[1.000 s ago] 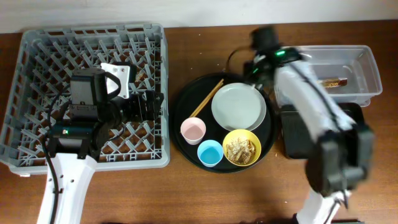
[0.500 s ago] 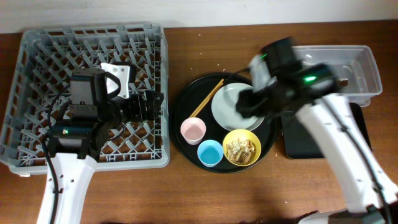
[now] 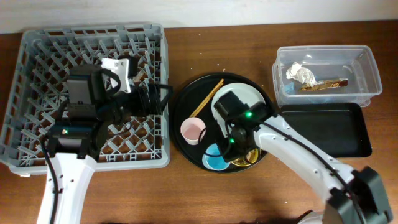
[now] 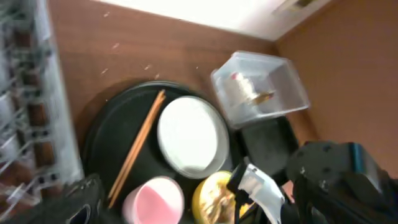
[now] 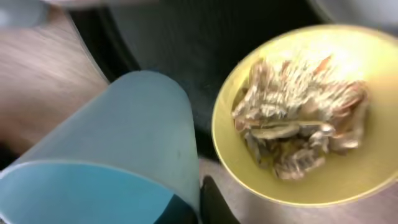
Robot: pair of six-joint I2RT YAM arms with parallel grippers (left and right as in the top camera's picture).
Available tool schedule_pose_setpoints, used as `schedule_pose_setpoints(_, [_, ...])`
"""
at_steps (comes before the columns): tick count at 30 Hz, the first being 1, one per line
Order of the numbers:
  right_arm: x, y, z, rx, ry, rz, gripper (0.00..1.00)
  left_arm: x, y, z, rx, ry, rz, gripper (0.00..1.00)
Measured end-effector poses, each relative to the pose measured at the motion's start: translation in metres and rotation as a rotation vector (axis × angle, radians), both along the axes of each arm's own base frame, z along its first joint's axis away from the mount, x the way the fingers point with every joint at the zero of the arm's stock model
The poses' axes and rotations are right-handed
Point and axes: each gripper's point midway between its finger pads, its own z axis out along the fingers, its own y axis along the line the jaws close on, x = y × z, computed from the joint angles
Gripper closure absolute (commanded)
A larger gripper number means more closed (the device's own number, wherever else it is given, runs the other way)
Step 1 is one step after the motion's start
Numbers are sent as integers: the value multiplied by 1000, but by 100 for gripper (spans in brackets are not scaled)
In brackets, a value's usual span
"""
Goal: Sort waste into correct bins and load items into the dishwasher rack
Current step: 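Grasp the light-blue cup with the right gripper and hand it to the left, then place the light-blue cup upside down in the rack with the left gripper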
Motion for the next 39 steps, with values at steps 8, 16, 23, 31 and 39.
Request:
schedule_pose_setpoints(8, [69,24,239,867,-483,293,96,-44,-28,101,-443,-145,-468,21])
schedule_pose_setpoints(16, [51,58,282,1175,-511,533,96,-93,-67,108,-503,-84,-740,27])
schedule_pose_setpoints(23, [47,68,279,1163,-477,523,25,-82,-76,103,-470,-109,-683,47])
schedule_pose_setpoints(31, [65,-12,173,572,-204,-45,20,-11,68,-33,-52,275,263,47])
schedule_pose_setpoints(39, [64,-11,132,305,-203,-3,19,-64,234,-144,388,769,864,47])
